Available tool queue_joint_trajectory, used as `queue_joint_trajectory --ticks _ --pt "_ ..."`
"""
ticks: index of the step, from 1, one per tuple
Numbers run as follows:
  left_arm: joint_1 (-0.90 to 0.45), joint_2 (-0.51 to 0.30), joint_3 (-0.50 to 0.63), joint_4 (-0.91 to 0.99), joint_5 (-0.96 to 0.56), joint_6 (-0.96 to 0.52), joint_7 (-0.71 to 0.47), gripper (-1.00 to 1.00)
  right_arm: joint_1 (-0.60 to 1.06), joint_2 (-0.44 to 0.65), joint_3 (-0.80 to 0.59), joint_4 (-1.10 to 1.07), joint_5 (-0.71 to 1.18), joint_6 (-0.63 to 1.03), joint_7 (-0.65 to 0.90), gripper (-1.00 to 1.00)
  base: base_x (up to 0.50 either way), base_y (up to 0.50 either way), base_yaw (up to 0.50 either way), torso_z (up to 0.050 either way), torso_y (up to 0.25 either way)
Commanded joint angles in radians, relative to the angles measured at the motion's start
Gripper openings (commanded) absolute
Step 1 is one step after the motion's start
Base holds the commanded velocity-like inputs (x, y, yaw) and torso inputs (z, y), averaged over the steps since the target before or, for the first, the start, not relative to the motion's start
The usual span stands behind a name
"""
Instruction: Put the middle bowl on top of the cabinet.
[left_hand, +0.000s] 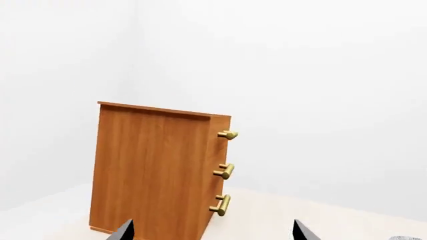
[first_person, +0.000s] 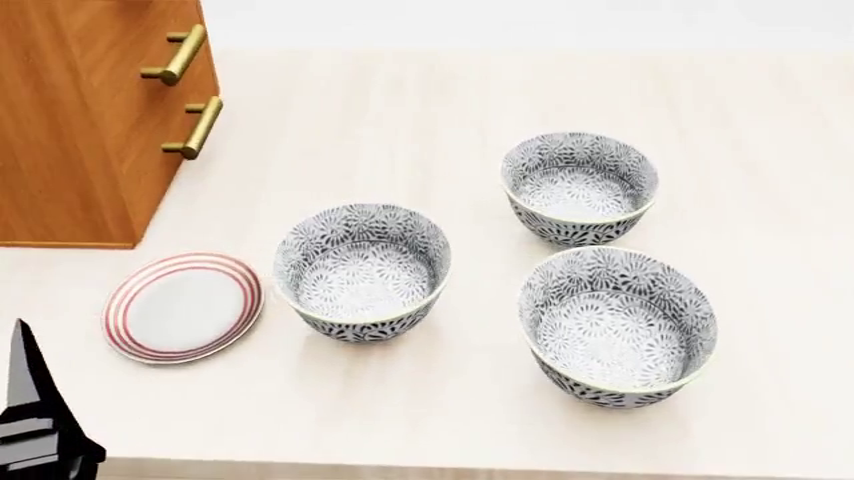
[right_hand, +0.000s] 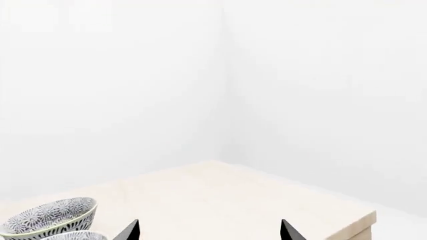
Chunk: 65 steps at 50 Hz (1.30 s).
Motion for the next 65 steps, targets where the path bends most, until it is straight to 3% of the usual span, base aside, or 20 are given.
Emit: queue_joint_trajectory --ticks 1,27,38,52,65 --pt "-0.013 0.007 -0.031 0.009 -0.001 -0.006 -0.009 1.00 -0.010 -0.012 0.045 -0.020 -0.015 -0.001 -0.003 1.00 0.00 0.00 0.00 0.000 0.000" --pt "-0.009 -0.023 -0.021 0.046 -0.053 -0.038 -0.047 1.00 -0.012 0.006 0.030 -0.028 -0.046 0.022 0.038 1.00 0.00 0.25 0.00 0.000 0.000" --pt "-0.012 -0.034 -0.018 0.036 -0.069 -0.039 -0.056 1.00 -0.015 0.007 0.036 -0.022 0.007 0.004 0.031 1.00 0.02 0.00 0.00 0.000 0.000" --pt "-0.012 -0.045 -0.010 0.036 -0.085 -0.042 -0.069 1.00 -0.025 0.014 0.032 -0.031 -0.004 0.003 0.046 1.00 0.48 -0.01 0.00 0.000 0.000" --pt "-0.013 -0.055 0.000 0.038 -0.093 -0.047 -0.082 1.00 -0.032 0.020 0.031 -0.044 -0.008 0.008 0.062 1.00 0.00 0.00 0.00 0.000 0.000"
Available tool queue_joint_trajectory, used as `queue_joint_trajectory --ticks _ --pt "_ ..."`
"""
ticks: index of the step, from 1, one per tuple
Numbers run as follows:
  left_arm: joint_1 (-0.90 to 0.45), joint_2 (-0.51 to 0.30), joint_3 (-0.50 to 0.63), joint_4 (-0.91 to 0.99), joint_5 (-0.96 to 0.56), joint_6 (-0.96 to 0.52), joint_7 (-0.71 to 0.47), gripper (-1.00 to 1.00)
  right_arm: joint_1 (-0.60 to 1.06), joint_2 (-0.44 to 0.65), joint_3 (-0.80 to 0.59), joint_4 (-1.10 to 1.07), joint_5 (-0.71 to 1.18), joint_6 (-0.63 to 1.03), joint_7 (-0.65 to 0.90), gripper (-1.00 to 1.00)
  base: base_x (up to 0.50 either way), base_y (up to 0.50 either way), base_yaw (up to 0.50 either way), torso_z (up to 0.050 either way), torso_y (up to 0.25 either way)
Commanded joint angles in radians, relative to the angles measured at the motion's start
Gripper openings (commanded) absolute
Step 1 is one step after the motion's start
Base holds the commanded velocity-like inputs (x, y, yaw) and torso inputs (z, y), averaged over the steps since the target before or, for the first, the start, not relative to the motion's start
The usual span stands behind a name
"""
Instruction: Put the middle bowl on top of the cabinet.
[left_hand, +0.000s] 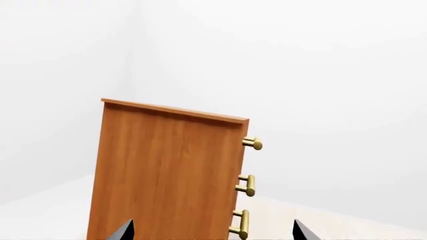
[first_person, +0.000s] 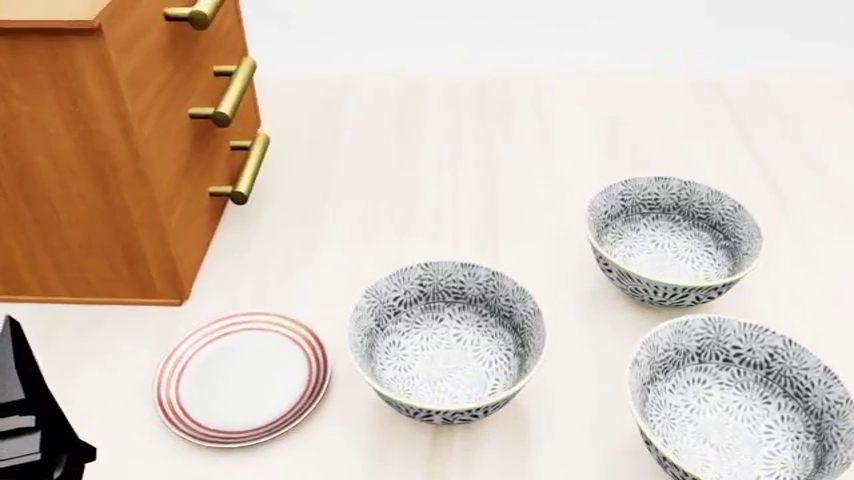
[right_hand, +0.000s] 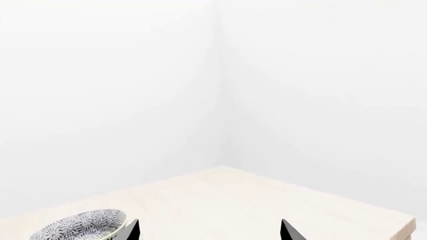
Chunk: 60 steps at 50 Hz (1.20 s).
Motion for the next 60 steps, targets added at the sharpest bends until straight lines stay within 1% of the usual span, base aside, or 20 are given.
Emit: queue_joint_trajectory --ticks 1,21,23,30,33,35,37,38,39,40,41,42,44,48,50,52,60 --pt "-0.013 0.014 -0.017 -0.023 0.019 -0.003 0.004 1.00 -0.002 -0.011 0.030 -0.007 -0.015 0.009 -0.017 1.00 0.12 0.00 0.00 0.000 0.000" --pt "-0.014 0.000 -0.011 -0.027 0.007 -0.006 -0.016 1.00 -0.009 -0.005 0.027 -0.004 -0.014 -0.010 -0.008 1.00 0.49 0.00 0.00 0.000 0.000" --pt "-0.015 0.003 -0.017 -0.030 -0.017 -0.019 -0.014 1.00 -0.008 -0.006 0.025 -0.002 -0.017 -0.008 -0.003 1.00 0.00 0.00 0.00 0.000 0.000" --pt "-0.012 0.004 -0.013 -0.032 -0.017 -0.039 -0.034 1.00 -0.008 -0.004 0.021 0.001 -0.018 -0.013 0.000 1.00 0.00 0.00 0.00 0.000 0.000" --pt "-0.010 0.007 -0.028 -0.031 -0.057 -0.057 -0.032 1.00 -0.012 -0.004 0.019 -0.007 -0.019 -0.010 0.003 1.00 0.00 0.00 0.00 0.000 0.000" --pt "-0.008 0.012 -0.041 -0.026 -0.098 -0.101 -0.041 1.00 -0.013 -0.004 0.017 -0.006 -0.020 -0.011 0.005 1.00 0.00 0.00 0.00 0.000 0.000" --pt "0.005 0.009 -0.049 -0.017 -0.176 -0.163 -0.025 1.00 -0.013 -0.006 0.015 -0.005 -0.029 -0.012 0.010 1.00 0.00 0.00 0.00 0.000 0.000" --pt "0.017 -0.002 -0.040 0.001 -0.235 -0.211 -0.002 1.00 -0.008 -0.007 0.012 0.009 -0.035 -0.018 0.011 1.00 0.00 0.00 0.00 0.000 0.000" --pt "0.020 0.002 -0.041 0.016 -0.262 -0.222 0.000 1.00 -0.006 -0.007 0.010 0.016 -0.037 -0.020 0.011 1.00 0.00 0.00 0.00 0.000 0.000" --pt "0.018 0.001 -0.033 0.027 -0.276 -0.243 -0.003 1.00 -0.002 -0.007 0.004 0.021 -0.042 -0.019 0.011 1.00 0.00 0.00 0.00 0.000 0.000" --pt "0.011 0.009 -0.023 0.052 -0.337 -0.294 -0.007 1.00 0.004 -0.004 -0.002 0.029 -0.049 -0.017 0.010 1.00 0.00 0.00 0.00 0.000 0.000" --pt "0.004 0.009 -0.009 0.062 -0.351 -0.320 -0.014 1.00 0.004 -0.002 -0.003 0.030 -0.049 -0.017 0.009 1.00 0.00 0.00 0.00 0.000 0.000" --pt "-0.008 0.021 0.051 0.078 -0.336 -0.353 -0.035 1.00 0.005 0.001 -0.006 0.033 -0.049 -0.016 0.007 1.00 0.00 0.00 0.00 0.000 0.000" --pt "-0.036 0.062 0.125 0.066 -0.308 -0.387 -0.084 1.00 -0.002 0.003 -0.001 0.042 -0.037 -0.029 0.002 1.00 0.00 0.00 0.00 0.000 0.000" --pt "-0.046 0.073 0.147 0.069 -0.301 -0.398 -0.104 1.00 -0.005 0.004 0.002 0.039 -0.033 -0.031 0.003 1.00 0.00 0.00 0.00 0.000 0.000" --pt "-0.053 0.101 0.144 0.066 -0.347 -0.424 -0.116 1.00 -0.011 0.004 0.006 0.033 -0.027 -0.032 0.004 1.00 0.00 0.00 0.00 0.000 0.000" --pt "-0.043 0.147 0.217 0.029 -0.356 -0.406 -0.137 1.00 0.005 0.009 -0.007 0.051 -0.036 -0.036 0.007 1.00 0.00 0.00 0.00 0.000 0.000"
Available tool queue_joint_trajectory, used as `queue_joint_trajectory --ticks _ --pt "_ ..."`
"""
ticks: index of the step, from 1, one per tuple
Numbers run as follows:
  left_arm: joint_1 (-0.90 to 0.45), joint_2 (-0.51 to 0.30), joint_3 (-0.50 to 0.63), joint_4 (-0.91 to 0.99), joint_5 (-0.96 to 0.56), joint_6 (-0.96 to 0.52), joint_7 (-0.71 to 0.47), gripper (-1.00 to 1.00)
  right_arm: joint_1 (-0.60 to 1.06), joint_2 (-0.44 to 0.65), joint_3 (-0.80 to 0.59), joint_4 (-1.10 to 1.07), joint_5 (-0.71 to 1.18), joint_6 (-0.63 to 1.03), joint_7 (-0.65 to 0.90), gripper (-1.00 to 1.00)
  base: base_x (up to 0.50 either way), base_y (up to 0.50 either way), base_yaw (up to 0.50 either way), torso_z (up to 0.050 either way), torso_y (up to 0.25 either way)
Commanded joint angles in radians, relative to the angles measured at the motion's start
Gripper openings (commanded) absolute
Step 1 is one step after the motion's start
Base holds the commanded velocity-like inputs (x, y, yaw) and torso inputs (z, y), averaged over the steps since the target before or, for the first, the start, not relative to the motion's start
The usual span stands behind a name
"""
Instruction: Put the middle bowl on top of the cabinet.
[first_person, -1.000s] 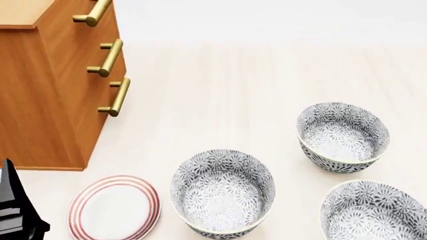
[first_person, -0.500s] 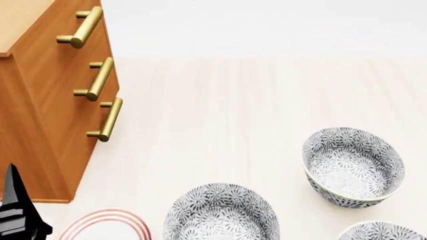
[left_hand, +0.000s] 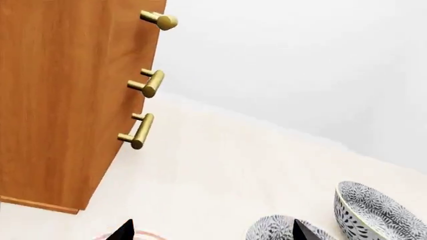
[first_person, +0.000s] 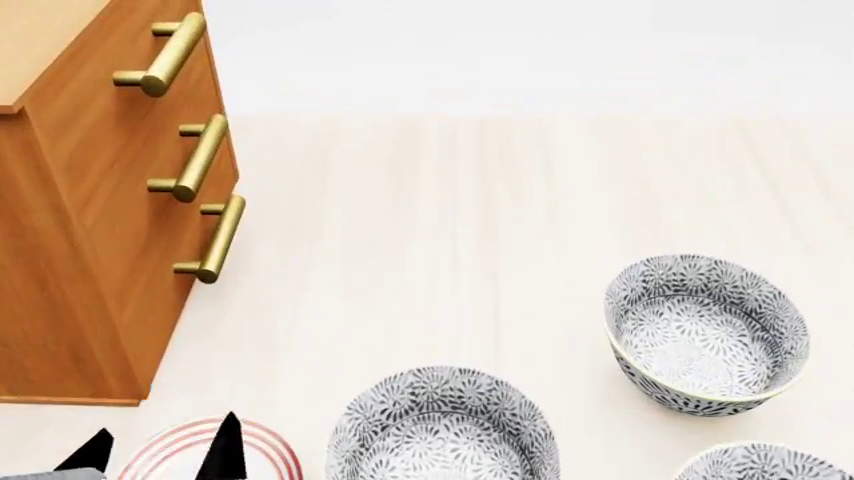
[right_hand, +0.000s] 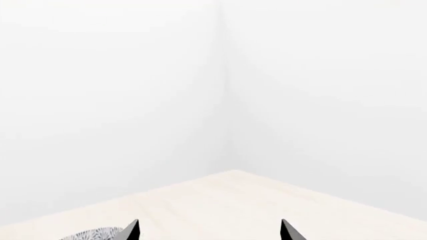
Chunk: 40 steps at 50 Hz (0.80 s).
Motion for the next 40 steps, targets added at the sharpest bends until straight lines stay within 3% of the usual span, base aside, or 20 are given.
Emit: queue_joint_trajectory --ticks 1,18,26,40 --pt "-0.019 0.088 0.068 -0.041 -0.031 -0.051 -0.036 1.00 0.009 -0.012 0.023 0.014 -0.018 -0.001 -0.025 1.00 0.00 0.00 0.00 0.000 0.000" --pt "-0.057 0.095 0.168 -0.038 -0.101 -0.033 -0.255 1.00 -0.008 -0.002 0.031 0.009 0.001 -0.014 -0.026 1.00 0.00 0.00 0.00 0.000 0.000" --pt "-0.056 0.085 0.216 -0.095 -0.108 0.046 -0.223 1.00 -0.018 0.001 0.032 -0.007 0.005 -0.010 -0.021 1.00 0.00 0.00 0.00 0.000 0.000" --pt "-0.114 0.086 0.246 -0.202 -0.143 0.070 -0.275 1.00 -0.030 0.008 0.032 -0.027 0.010 -0.007 -0.016 1.00 0.00 0.00 0.00 0.000 0.000"
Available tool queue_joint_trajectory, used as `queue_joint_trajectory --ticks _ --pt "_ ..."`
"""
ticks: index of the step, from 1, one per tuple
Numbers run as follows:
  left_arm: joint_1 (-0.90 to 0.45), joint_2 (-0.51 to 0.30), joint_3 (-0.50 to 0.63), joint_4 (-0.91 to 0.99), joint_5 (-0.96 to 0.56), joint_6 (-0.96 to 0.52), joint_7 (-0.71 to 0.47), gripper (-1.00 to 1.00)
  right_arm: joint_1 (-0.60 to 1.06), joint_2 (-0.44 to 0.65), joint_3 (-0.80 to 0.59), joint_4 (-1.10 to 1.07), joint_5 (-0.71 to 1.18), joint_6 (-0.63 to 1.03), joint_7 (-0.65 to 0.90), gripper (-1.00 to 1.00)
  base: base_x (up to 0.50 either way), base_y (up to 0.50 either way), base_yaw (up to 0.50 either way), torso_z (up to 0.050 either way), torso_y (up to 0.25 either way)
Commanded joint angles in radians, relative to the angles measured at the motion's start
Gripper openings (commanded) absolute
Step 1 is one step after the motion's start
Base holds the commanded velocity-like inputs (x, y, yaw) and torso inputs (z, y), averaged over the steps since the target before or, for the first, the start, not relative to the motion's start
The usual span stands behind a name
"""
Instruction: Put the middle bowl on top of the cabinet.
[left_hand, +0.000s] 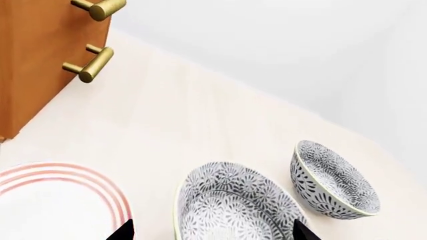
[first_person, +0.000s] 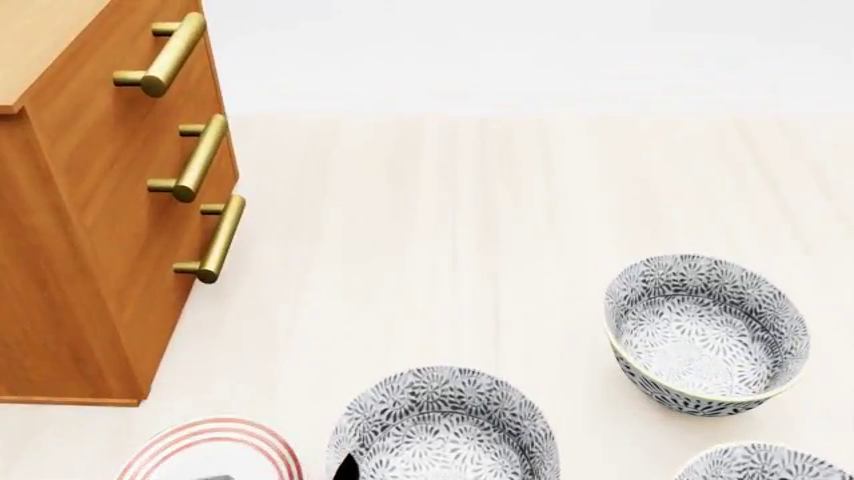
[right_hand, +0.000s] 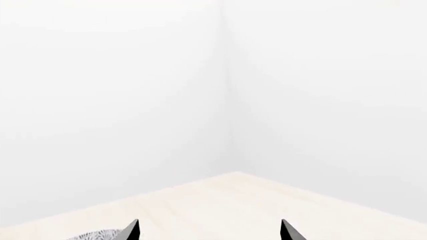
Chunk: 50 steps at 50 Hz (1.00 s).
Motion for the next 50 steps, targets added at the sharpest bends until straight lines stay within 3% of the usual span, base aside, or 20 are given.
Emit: queue_joint_trajectory --ticks 1,23,50 --pt "-0.050 0.019 0.009 -0.103 0.003 0.034 -0.016 1.00 -0.007 -0.013 0.032 -0.014 -0.010 0.007 -0.024 1.00 0.00 0.00 0.00 0.000 0.000" --pt "-0.066 -0.008 0.067 -0.209 -0.015 0.116 0.025 1.00 -0.039 -0.006 0.042 -0.034 0.002 -0.013 -0.024 1.00 0.00 0.00 0.00 0.000 0.000" --pt "-0.121 -0.020 0.060 -0.377 -0.065 0.164 0.059 1.00 -0.059 0.001 0.039 -0.055 0.010 -0.019 -0.020 1.00 0.00 0.00 0.00 0.000 0.000"
